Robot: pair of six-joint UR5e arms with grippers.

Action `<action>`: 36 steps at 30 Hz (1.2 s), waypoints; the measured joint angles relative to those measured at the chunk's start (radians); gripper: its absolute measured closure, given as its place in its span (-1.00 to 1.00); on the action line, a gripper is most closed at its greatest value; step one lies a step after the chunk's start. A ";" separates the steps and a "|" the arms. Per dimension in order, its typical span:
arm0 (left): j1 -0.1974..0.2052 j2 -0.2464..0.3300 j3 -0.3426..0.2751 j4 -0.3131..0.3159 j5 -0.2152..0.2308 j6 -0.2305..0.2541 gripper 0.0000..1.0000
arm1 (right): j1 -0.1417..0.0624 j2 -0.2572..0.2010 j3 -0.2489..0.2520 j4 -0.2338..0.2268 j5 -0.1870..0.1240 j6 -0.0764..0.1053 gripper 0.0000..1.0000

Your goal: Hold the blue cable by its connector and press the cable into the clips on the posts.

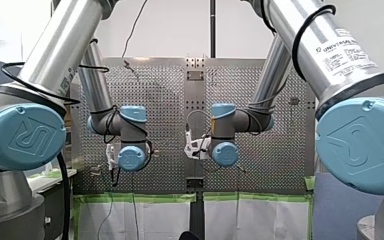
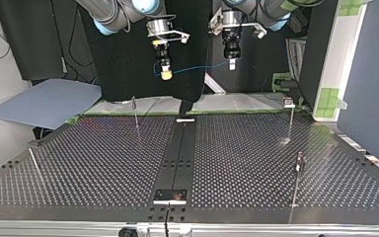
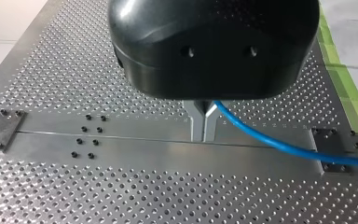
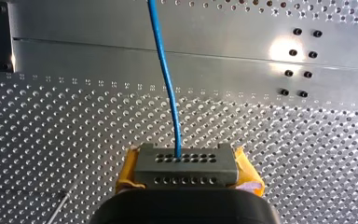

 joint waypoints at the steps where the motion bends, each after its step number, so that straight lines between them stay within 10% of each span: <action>1: 0.002 -0.003 0.000 -0.001 0.002 0.001 1.00 | 0.001 0.001 -0.001 0.001 0.001 -0.001 1.00; 11: 0.012 -0.059 0.000 -0.004 0.012 0.004 1.00 | 0.065 0.073 -0.015 0.053 0.013 -0.021 1.00; 24: 0.011 -0.061 -0.002 -0.006 0.010 0.006 1.00 | 0.074 0.108 -0.015 0.058 0.014 -0.021 1.00; 36: 0.006 0.029 -0.072 -0.077 -0.012 0.069 1.00 | 0.077 0.098 -0.027 0.134 0.091 0.028 1.00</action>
